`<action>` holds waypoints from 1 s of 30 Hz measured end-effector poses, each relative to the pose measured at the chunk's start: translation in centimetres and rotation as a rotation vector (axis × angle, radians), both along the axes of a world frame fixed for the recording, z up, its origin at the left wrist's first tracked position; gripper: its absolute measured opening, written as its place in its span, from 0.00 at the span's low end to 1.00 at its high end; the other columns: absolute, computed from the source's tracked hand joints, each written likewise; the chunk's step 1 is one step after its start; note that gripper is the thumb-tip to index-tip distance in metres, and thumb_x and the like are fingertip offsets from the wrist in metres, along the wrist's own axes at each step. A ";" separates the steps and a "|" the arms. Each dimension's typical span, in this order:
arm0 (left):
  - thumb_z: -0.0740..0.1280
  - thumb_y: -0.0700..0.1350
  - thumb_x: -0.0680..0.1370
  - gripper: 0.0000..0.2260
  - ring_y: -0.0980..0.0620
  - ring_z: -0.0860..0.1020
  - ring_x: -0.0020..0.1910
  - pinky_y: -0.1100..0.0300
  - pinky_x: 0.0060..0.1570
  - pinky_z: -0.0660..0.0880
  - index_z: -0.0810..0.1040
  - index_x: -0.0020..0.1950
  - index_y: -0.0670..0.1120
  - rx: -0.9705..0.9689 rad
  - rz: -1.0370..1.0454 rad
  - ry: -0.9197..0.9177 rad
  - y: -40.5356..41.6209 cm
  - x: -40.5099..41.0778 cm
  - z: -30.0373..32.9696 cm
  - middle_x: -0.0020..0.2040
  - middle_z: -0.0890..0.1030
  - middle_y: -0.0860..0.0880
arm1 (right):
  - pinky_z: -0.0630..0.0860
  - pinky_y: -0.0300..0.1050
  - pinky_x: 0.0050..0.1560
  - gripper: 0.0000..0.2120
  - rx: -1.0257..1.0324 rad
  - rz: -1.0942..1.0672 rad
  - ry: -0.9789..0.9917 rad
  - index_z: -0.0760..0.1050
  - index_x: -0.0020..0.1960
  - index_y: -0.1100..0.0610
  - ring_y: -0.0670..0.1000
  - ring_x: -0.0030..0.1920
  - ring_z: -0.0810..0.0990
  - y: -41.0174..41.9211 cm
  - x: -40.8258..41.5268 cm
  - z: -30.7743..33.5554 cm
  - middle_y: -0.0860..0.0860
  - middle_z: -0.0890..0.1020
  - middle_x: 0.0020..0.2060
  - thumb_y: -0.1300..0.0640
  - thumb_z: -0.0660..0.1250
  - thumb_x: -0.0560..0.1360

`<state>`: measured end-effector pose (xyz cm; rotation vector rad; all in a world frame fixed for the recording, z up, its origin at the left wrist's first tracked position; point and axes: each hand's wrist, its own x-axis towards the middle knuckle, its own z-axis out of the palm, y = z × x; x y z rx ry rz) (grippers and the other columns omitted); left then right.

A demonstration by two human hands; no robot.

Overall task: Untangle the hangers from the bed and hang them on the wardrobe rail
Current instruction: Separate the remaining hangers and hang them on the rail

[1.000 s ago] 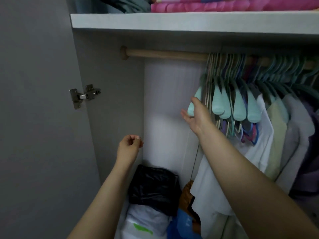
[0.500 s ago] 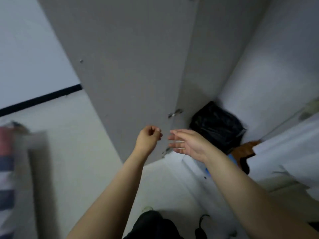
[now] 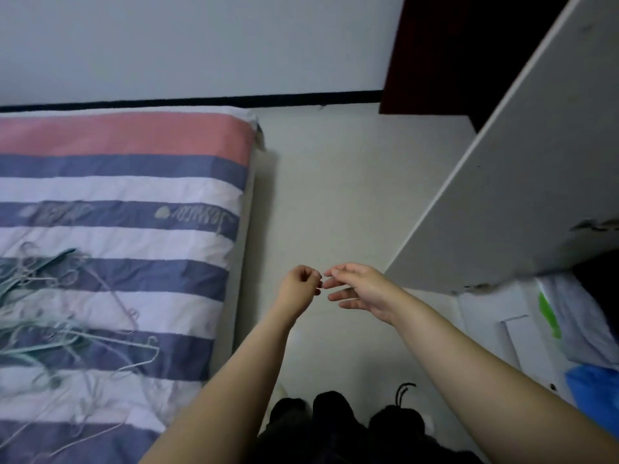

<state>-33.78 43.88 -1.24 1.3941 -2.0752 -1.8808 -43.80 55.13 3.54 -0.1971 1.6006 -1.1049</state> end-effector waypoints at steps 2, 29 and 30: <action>0.61 0.43 0.80 0.06 0.55 0.78 0.35 0.61 0.37 0.72 0.75 0.48 0.43 -0.029 0.074 -0.035 -4.9 4.8 -0.5 0.39 0.81 0.49 | 0.76 0.42 0.43 0.09 0.003 0.060 -0.019 0.76 0.55 0.55 0.50 0.42 0.81 -5.4 3.7 -0.7 0.50 0.83 0.46 0.54 0.59 0.81; 0.59 0.38 0.81 0.05 0.52 0.74 0.33 0.67 0.29 0.72 0.73 0.48 0.38 0.209 1.301 -0.342 -25.4 45.2 -10.6 0.41 0.78 0.42 | 0.75 0.48 0.50 0.08 0.133 1.450 0.553 0.74 0.43 0.56 0.57 0.45 0.80 -47.3 31.7 -16.2 0.55 0.83 0.44 0.54 0.61 0.77; 0.59 0.38 0.81 0.05 0.50 0.76 0.35 0.67 0.31 0.74 0.73 0.48 0.39 0.222 1.302 -0.353 -25.4 45.8 -11.2 0.42 0.78 0.42 | 0.75 0.48 0.50 0.08 0.134 1.460 0.552 0.75 0.43 0.57 0.57 0.45 0.80 -48.1 32.7 -16.7 0.55 0.83 0.44 0.54 0.61 0.77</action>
